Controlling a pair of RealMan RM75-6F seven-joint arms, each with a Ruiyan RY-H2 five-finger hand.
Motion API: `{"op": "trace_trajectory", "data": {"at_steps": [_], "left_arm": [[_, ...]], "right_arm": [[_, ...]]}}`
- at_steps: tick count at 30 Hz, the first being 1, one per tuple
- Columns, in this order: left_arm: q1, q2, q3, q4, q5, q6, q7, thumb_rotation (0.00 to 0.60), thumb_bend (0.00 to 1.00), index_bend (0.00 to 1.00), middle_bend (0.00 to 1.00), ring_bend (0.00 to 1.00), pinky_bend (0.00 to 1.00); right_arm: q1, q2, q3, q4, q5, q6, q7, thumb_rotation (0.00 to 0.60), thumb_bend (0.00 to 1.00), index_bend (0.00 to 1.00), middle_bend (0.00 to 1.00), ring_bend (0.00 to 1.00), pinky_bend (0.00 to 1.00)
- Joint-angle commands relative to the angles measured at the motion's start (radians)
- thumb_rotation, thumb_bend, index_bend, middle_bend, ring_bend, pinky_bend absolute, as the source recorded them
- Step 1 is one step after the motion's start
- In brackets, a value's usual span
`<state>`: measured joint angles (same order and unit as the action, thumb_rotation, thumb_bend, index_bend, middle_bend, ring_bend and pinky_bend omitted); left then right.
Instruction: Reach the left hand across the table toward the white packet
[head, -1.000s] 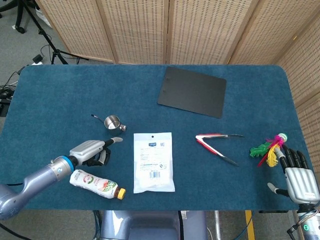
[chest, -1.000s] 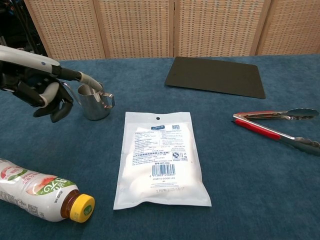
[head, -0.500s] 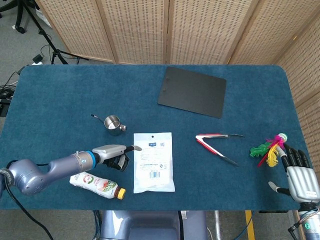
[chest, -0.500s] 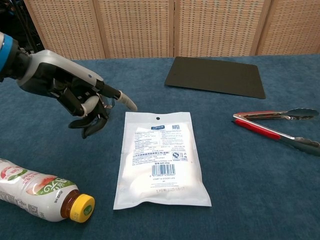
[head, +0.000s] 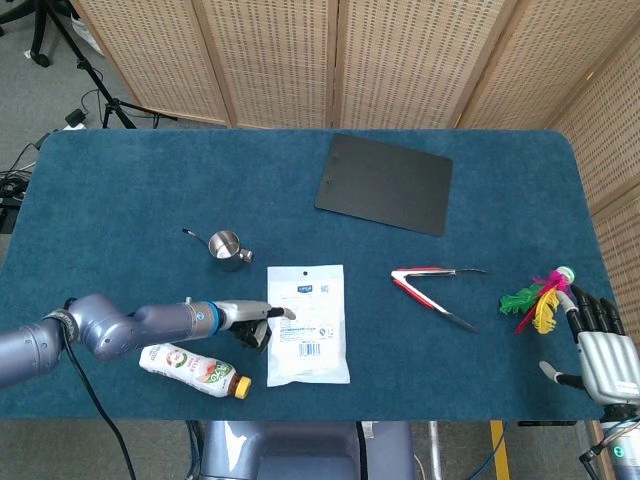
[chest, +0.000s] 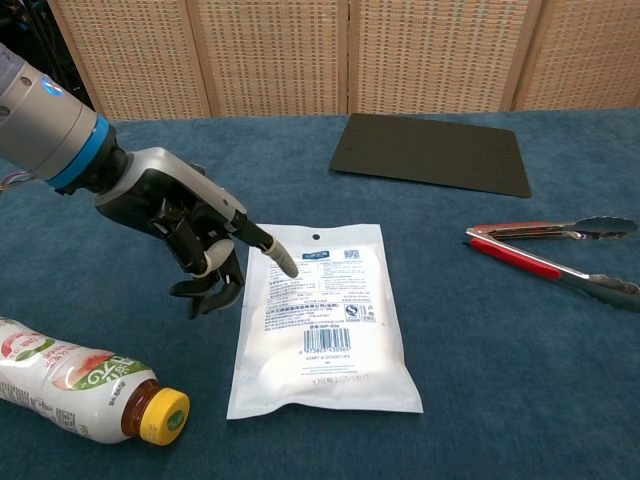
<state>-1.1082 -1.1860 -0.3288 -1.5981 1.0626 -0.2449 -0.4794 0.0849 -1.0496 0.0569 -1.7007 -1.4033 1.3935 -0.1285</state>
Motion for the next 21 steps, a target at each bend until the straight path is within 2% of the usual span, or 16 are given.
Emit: {"op": "trace_trajectory", "data": {"at_steps": [1,10,21], "left_arm": [[-0.013,-0.014,0.012,0.016,-0.019,-0.017,-0.004,0.600,1.00,0.00,0.66,0.69,0.43],[-0.038,-0.051,0.061,0.071,-0.047,-0.029,0.011,0.600,1.00,0.00,0.66,0.69,0.43],[-0.047,-0.053,0.077,0.072,-0.075,-0.012,0.029,0.600,1.00,0.00,0.66,0.69,0.43]], "right_arm": [[-0.001,0.000,0.000,0.000,-0.003,0.003,0.002,0.600,0.18,0.00,0.00,0.00,0.00],[-0.004,0.002,-0.002,0.001,-0.009,0.010,0.004,0.600,0.18,0.00,0.00,0.00,0.00],[-0.005,0.002,-0.002,0.002,-0.014,0.014,0.007,0.600,0.18,0.00,0.00,0.00,0.00]]}}
